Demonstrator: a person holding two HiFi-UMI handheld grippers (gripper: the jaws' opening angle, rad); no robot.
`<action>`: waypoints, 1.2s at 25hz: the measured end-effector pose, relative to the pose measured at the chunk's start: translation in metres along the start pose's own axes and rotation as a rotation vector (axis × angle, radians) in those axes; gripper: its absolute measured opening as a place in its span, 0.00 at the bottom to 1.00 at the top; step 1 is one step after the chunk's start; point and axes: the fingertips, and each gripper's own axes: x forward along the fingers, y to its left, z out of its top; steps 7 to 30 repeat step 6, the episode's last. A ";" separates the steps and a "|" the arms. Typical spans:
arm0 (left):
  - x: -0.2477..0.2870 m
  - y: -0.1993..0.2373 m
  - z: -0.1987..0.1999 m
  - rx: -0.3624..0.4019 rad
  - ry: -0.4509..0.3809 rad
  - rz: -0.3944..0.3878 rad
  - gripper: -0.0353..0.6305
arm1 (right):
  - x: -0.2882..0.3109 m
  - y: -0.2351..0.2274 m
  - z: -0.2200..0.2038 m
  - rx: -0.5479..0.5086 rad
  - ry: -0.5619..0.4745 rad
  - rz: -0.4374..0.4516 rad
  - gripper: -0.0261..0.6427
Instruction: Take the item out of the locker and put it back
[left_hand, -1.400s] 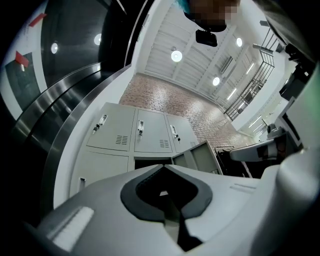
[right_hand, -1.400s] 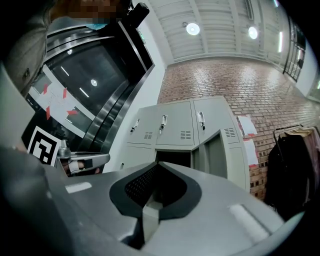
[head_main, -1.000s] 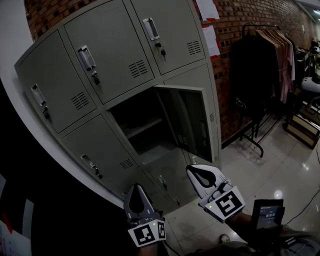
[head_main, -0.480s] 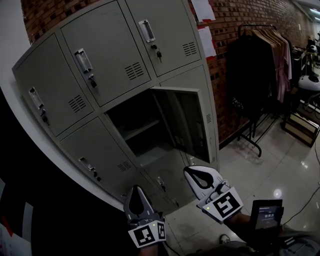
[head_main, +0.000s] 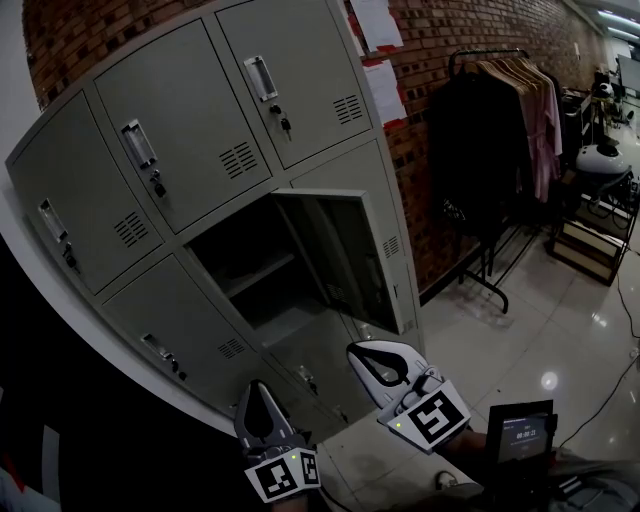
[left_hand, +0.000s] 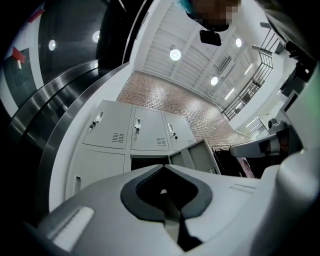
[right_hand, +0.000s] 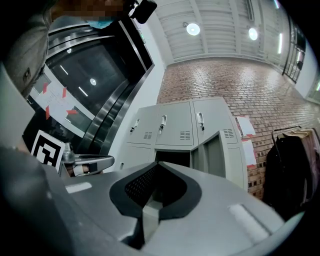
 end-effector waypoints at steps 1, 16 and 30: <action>0.002 -0.001 0.000 0.000 0.000 0.000 0.05 | -0.001 -0.002 0.001 -0.004 -0.002 0.000 0.04; 0.007 -0.008 -0.001 0.007 0.013 0.008 0.05 | -0.004 -0.006 0.003 -0.018 -0.005 0.017 0.04; 0.007 -0.008 -0.001 0.007 0.013 0.008 0.05 | -0.004 -0.006 0.003 -0.018 -0.005 0.017 0.04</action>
